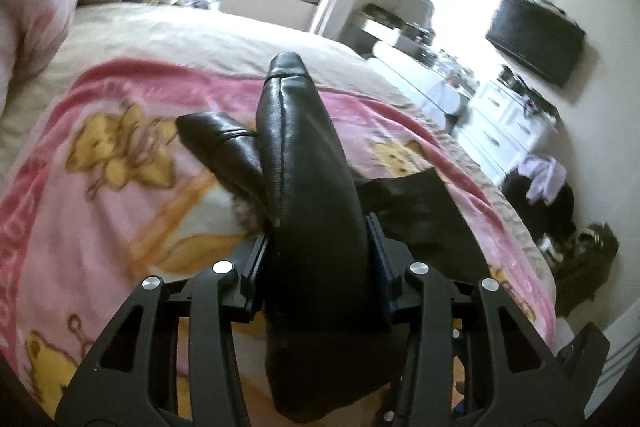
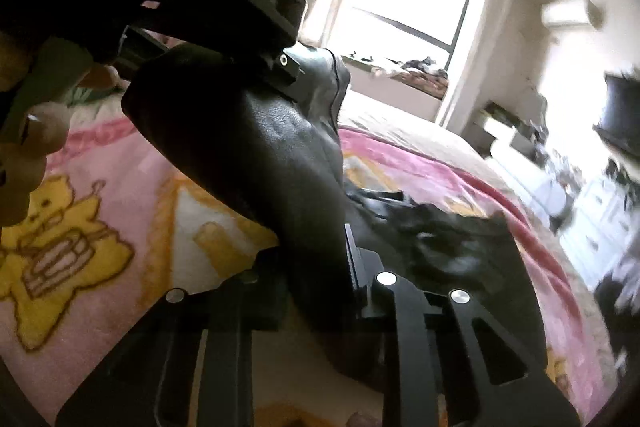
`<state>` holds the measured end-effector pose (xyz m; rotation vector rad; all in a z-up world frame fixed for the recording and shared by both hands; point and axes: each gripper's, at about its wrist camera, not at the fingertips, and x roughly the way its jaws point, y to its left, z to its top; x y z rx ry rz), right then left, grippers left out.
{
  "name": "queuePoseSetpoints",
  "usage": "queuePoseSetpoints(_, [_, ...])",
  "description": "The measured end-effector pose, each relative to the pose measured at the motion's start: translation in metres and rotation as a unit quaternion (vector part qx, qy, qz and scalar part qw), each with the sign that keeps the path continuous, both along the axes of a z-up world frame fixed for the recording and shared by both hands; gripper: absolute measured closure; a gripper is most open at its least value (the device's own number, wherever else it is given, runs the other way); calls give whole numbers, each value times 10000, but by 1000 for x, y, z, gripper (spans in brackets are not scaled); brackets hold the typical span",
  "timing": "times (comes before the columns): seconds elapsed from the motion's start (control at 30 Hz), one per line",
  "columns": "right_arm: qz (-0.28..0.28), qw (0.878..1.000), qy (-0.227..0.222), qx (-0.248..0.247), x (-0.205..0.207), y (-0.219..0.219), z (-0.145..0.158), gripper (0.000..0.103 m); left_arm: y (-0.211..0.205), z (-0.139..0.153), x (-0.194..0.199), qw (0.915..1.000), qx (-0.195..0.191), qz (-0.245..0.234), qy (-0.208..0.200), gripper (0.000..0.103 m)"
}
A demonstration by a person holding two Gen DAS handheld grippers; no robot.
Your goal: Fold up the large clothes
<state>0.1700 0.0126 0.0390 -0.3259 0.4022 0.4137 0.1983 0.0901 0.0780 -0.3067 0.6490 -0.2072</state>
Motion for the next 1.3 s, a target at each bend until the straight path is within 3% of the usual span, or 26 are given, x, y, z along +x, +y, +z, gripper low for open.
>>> queuePoseSetpoints(0.3, [-538,9928,282,1035,-2,-66,12,83,-73,27,10,9978,393,-526,-103,64])
queuePoseSetpoints(0.6, [-844,9693,1027,2067,8,-118,-3,83,-132,23,29,9945,502,-910,84,60])
queuePoseSetpoints(0.77, [-972,9402,1618,2835,20,-153,-16,83,-160,17,42,9921,416,-1161,227,55])
queuePoseSetpoints(0.83, [-1007,9252,1854,3154,24,-166,-22,83,-164,18,45,9909,162,-1304,288,53])
queuePoseSetpoints(0.93, [-1177,8897,2408,3696,32,-188,-40,82,-158,30,38,9917,-42,-1279,101,50])
queuePoseSetpoints(1.03, [-1285,8449,2964,4264,37,-206,-65,77,-131,31,32,9962,-196,-851,-20,41])
queuePoseSetpoints(1.17, [-1173,7965,3506,4785,38,-217,-79,53,-103,-20,46,9973,58,-234,688,40])
queuePoseSetpoints(1.23, [-1121,7962,3595,4735,36,-219,-68,40,-101,-60,55,9918,124,-261,1242,41])
queuePoseSetpoints(1.3, [-1184,8110,3310,4676,32,-226,-47,20,-103,-85,57,9888,110,-336,1452,41])
